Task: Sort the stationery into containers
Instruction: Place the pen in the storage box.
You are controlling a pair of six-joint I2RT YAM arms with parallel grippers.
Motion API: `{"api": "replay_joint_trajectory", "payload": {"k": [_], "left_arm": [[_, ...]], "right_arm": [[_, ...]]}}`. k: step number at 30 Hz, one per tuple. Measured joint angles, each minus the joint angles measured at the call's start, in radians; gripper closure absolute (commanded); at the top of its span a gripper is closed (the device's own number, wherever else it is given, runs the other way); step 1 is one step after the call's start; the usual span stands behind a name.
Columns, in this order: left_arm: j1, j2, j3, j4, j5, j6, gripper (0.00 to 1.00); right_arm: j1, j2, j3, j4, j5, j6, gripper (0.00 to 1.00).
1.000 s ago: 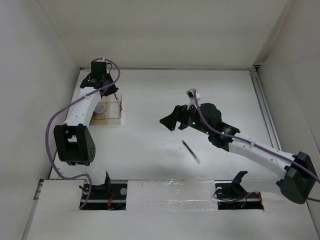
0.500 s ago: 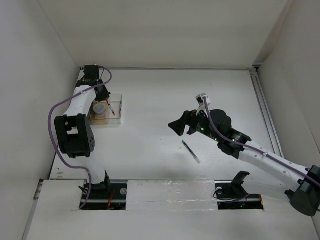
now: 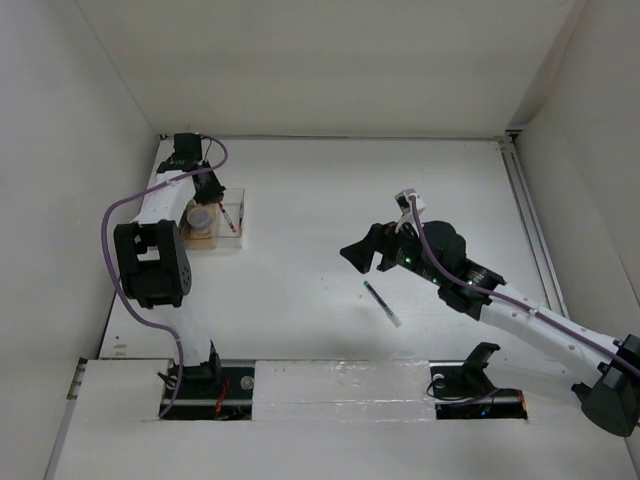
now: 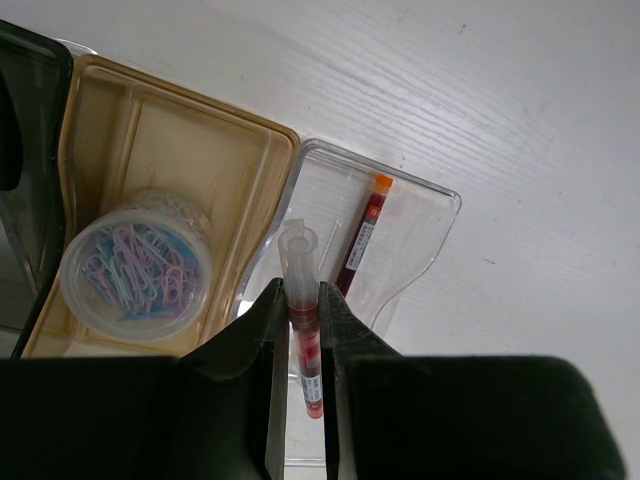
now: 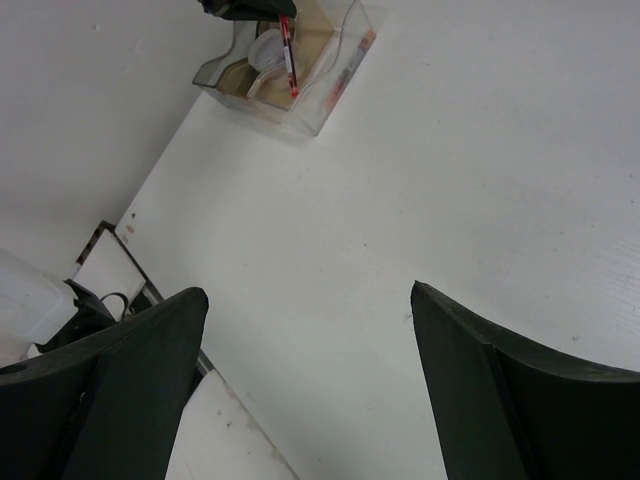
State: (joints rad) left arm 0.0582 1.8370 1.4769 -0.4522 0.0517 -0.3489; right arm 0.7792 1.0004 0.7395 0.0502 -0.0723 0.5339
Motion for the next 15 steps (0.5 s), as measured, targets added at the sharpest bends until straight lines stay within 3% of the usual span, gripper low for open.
{"api": "replay_joint_trajectory", "payload": {"k": [9, 15], "left_arm": [[-0.023, 0.026, 0.0, 0.001, 0.001, 0.007, 1.0], [-0.031, 0.056, 0.0, -0.002, -0.003, 0.011, 0.9]], "right_arm": [[-0.008, -0.013, -0.004, 0.0, 0.002, -0.006, 0.11], [-0.008, -0.018, -0.004, -0.002, 0.002, -0.008, 0.11]]}}
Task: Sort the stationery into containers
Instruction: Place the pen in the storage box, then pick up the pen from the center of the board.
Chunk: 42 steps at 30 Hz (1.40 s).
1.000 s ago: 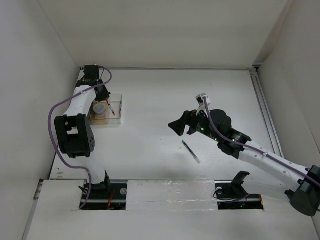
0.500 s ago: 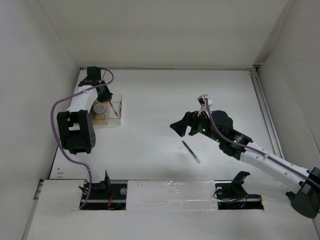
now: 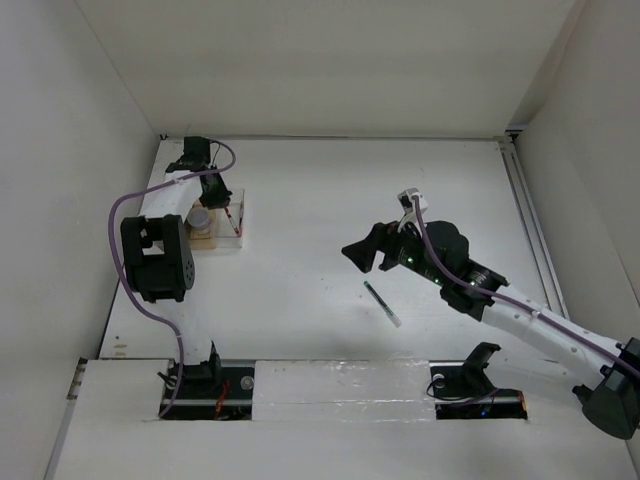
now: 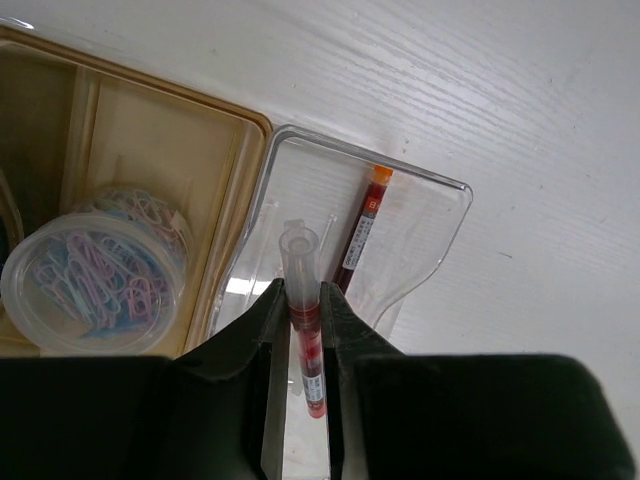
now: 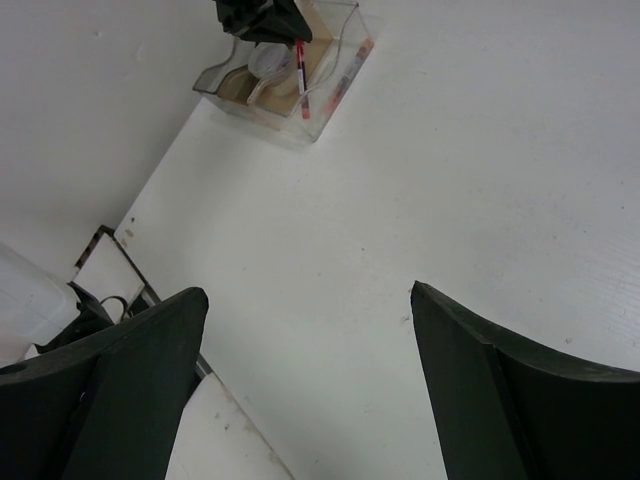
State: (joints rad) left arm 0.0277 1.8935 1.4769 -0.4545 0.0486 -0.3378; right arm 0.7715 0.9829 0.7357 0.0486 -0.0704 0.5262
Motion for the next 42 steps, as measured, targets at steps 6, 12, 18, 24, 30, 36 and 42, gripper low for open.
{"api": "replay_joint_trajectory", "payload": {"k": [6, 12, 18, 24, 30, 36, 42], "left_arm": [[0.0, 0.001, 0.0, -0.002, -0.003, 0.003, 0.65], [0.0, 0.0, 0.0, -0.004, 0.022, 0.005, 0.42], [-0.002, -0.071, 0.0, -0.02, 0.047, 0.003, 0.3], [-0.003, -0.366, -0.07, -0.007, 0.05, -0.004, 0.08], [-0.005, -0.661, -0.122, 0.024, 0.03, -0.019, 0.0], [-0.006, -0.772, -0.159, 0.026, -0.017, -0.031, 0.0], [-0.006, -0.808, -0.2, 0.015, -0.007, -0.038, 0.0]], "right_arm": [[0.0, -0.008, 0.0, -0.005, 0.0, 0.0, 0.11], [0.0, -0.005, 0.0, -0.022, 0.008, -0.001, 0.08], [0.0, 0.101, 0.095, -0.228, 0.109, 0.003, 0.06], [0.0, 0.232, 0.149, -0.46, 0.241, 0.093, 0.07], [-0.001, 0.237, 0.032, -0.547, 0.252, 0.193, 0.1], [0.008, 0.317, -0.006, -0.565, 0.246, 0.281, 0.16], [0.075, 0.473, 0.04, -0.616, 0.287, 0.35, 0.2]]}}
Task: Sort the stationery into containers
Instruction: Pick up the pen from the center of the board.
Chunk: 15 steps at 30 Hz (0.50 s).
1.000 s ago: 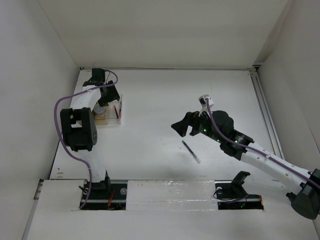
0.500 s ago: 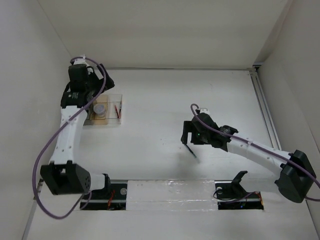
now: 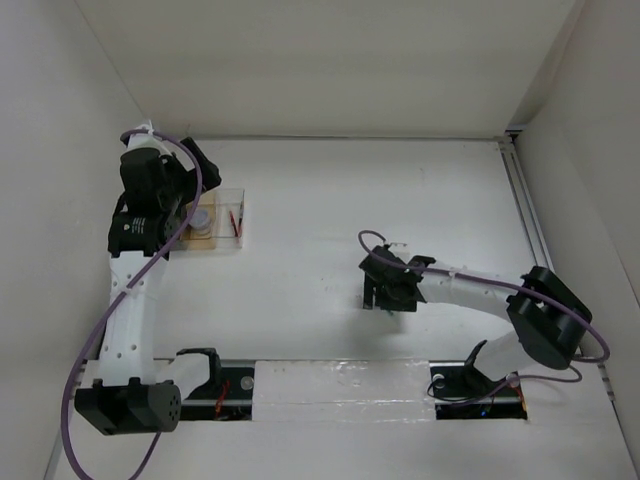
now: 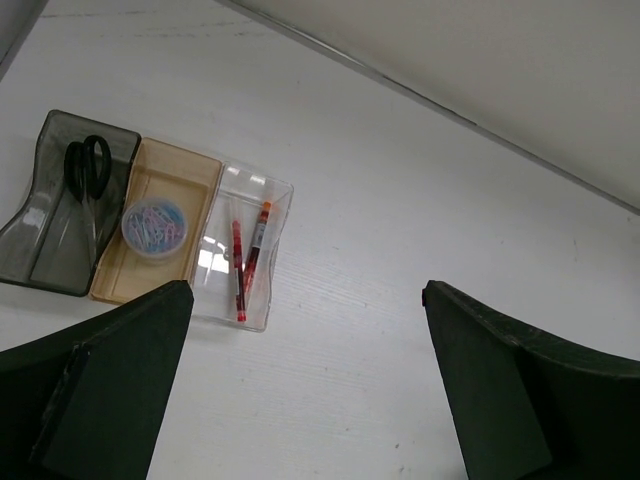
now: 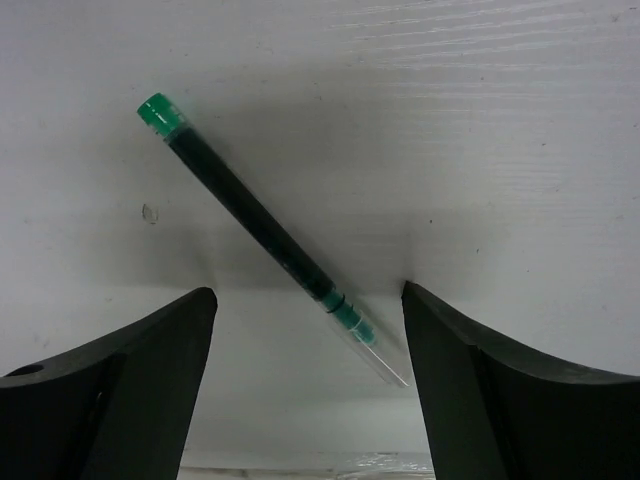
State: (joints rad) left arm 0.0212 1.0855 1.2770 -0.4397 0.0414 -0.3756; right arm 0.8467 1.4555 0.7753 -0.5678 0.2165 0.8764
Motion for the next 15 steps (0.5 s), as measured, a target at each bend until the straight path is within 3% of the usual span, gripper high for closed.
{"api": "replay_joint_trajectory", "payload": {"k": [2, 11, 14, 15], "left_arm": [[0.0, -0.005, -0.001, 0.001, 0.012, 0.0, 0.0], [0.0, -0.037, -0.001, 0.002, 0.056, 0.0, 0.0], [0.0, -0.04, -0.001, 0.002, 0.064, 0.0, 0.0], [0.0, -0.04, -0.001, 0.002, 0.066, 0.0, 0.0]], "right_arm": [[0.032, 0.04, 0.033, -0.032, 0.04, 0.019, 0.22], [0.08, 0.093, 0.074, -0.061, 0.09, 0.078, 0.57], [0.084, 0.089, 0.068, -0.057, 0.091, 0.089, 0.76], [0.084, 0.087, 0.065, -0.055, 0.091, 0.089, 0.91]]}}
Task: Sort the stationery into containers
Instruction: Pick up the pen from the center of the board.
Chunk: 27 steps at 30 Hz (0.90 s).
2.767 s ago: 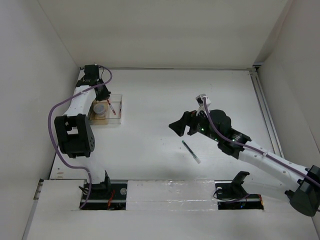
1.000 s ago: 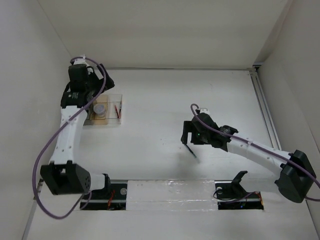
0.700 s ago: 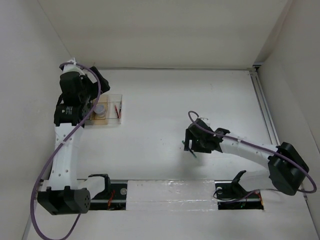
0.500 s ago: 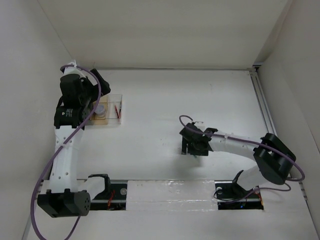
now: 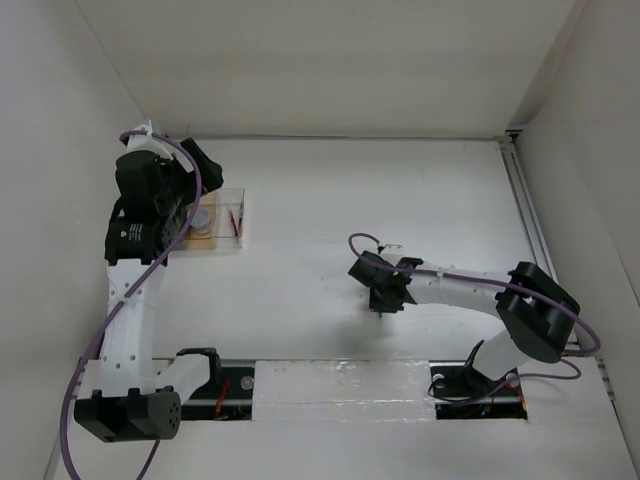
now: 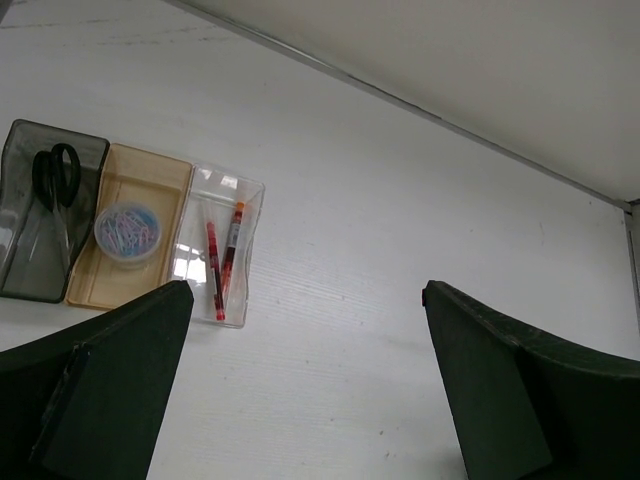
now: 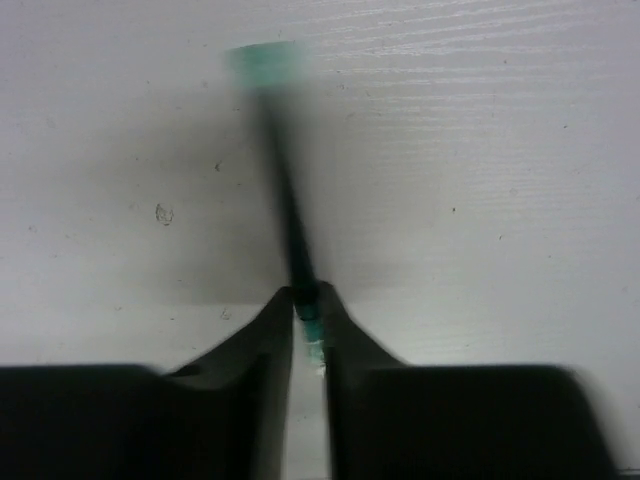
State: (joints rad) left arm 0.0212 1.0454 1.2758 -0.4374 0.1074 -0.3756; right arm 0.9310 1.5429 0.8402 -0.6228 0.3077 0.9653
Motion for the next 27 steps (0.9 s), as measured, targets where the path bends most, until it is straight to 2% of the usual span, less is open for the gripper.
{"api": "replay_joint_trajectory", "payload": {"k": [1, 7, 14, 19, 27], "left_arm": [[0.0, 0.0, 0.0, 0.0, 0.005, 0.0, 0.0], [0.0, 0.001, -0.001, 0.004, 0.077, 0.0, 0.0], [0.0, 0.04, -0.048, 0.086, 0.302, 0.001, 0.0], [0.0, 0.103, -0.089, 0.154, 0.509, -0.011, 0.0], [0.0, 0.126, -0.153, 0.276, 0.754, -0.063, 0.0]], "right_arm": [[0.0, -0.002, -0.002, 0.003, -0.001, 0.001, 1.0], [0.006, -0.005, -0.003, 0.013, 0.0, 0.002, 1.0], [0.021, -0.064, 0.0, 0.072, -0.014, -0.049, 1.0], [0.026, -0.131, 0.095, 0.216, -0.067, -0.161, 1.0], [0.006, -0.08, 0.309, 0.489, -0.262, -0.278, 1.0]]}}
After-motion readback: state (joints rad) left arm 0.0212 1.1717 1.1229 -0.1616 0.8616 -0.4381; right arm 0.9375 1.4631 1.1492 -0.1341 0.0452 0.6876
